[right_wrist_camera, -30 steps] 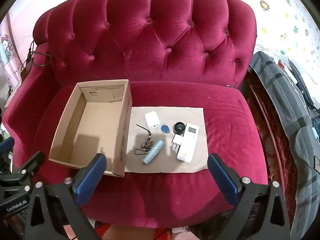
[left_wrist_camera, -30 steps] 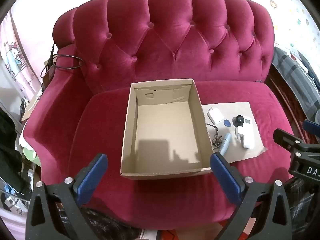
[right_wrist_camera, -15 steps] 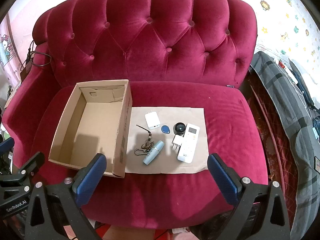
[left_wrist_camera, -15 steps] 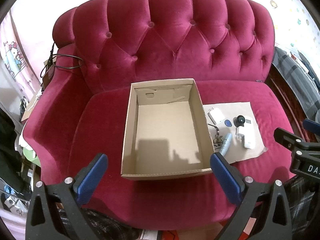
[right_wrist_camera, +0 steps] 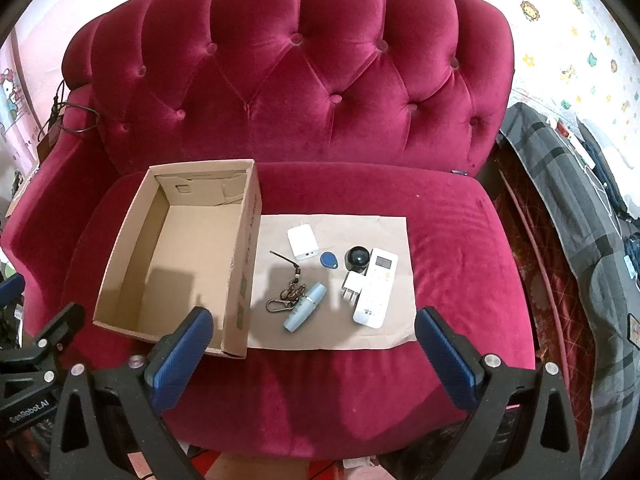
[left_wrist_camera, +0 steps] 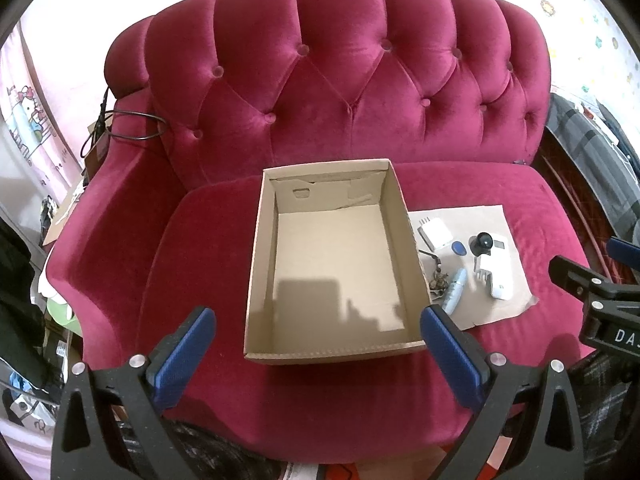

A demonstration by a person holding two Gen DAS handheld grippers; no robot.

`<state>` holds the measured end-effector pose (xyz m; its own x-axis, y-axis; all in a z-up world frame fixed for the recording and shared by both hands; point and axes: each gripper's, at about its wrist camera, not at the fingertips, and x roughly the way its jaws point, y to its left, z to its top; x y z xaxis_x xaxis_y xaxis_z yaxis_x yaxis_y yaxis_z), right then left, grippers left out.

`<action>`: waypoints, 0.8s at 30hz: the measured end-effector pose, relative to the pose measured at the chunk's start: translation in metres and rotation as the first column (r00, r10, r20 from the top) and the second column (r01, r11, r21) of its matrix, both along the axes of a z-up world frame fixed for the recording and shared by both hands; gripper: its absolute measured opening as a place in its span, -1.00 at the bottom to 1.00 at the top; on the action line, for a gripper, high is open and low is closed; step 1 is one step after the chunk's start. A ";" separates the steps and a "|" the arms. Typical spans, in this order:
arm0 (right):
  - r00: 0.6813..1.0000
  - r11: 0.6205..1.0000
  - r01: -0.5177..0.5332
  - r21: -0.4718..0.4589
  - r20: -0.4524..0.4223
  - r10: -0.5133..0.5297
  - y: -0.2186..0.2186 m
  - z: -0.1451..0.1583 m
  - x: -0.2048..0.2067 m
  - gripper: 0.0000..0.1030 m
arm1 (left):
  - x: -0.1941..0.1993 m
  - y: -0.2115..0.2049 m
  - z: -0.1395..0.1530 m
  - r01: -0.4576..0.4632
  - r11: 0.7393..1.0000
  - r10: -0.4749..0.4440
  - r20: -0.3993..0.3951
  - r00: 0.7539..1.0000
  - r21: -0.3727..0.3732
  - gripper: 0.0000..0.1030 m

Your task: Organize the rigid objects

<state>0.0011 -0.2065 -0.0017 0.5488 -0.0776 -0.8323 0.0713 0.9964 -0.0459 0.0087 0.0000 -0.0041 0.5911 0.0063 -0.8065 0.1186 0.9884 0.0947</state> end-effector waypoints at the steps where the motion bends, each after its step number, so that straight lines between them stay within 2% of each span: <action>1: 1.000 1.000 0.001 0.001 -0.002 -0.001 0.000 -0.001 0.001 1.00 | 0.000 0.000 -0.001 -0.002 1.000 0.002 0.000 1.000 0.001 1.00; 24: 1.000 1.000 0.002 0.002 -0.020 -0.002 0.000 -0.006 0.015 1.00 | 0.011 0.005 -0.007 -0.002 1.000 0.002 -0.019 1.000 -0.007 1.00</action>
